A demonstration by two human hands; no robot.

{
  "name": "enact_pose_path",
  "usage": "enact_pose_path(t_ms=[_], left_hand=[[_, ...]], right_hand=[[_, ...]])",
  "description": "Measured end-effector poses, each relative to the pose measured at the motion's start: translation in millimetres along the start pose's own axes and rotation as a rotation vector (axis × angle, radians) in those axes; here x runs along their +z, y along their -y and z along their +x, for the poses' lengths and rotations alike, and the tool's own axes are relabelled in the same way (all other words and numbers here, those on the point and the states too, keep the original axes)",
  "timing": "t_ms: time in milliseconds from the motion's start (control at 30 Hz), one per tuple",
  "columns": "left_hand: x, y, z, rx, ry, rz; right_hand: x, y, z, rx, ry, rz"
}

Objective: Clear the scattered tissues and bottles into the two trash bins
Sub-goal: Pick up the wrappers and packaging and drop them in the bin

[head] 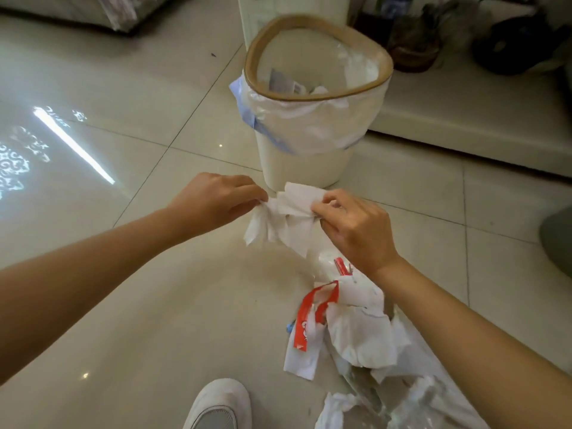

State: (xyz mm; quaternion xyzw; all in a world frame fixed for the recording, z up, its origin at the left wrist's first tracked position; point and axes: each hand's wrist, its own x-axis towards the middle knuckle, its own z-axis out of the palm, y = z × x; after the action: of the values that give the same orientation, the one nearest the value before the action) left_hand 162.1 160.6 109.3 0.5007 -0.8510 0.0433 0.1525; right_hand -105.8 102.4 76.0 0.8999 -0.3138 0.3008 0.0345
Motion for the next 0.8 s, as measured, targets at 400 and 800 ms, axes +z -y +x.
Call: enact_pose_path(t_ms=[400,800], left_hand=[[-73.9,18.6,111.1,0.093,-0.582,0.087],[-39.1,81.8,197.3,-0.261,-0.275,0.107]], right_hand=[[-53.9,-36.9,109.5,-0.021,-0.359,-0.004],[-25.7,-71.7,205.7,0.143,-0.109,-0.115]])
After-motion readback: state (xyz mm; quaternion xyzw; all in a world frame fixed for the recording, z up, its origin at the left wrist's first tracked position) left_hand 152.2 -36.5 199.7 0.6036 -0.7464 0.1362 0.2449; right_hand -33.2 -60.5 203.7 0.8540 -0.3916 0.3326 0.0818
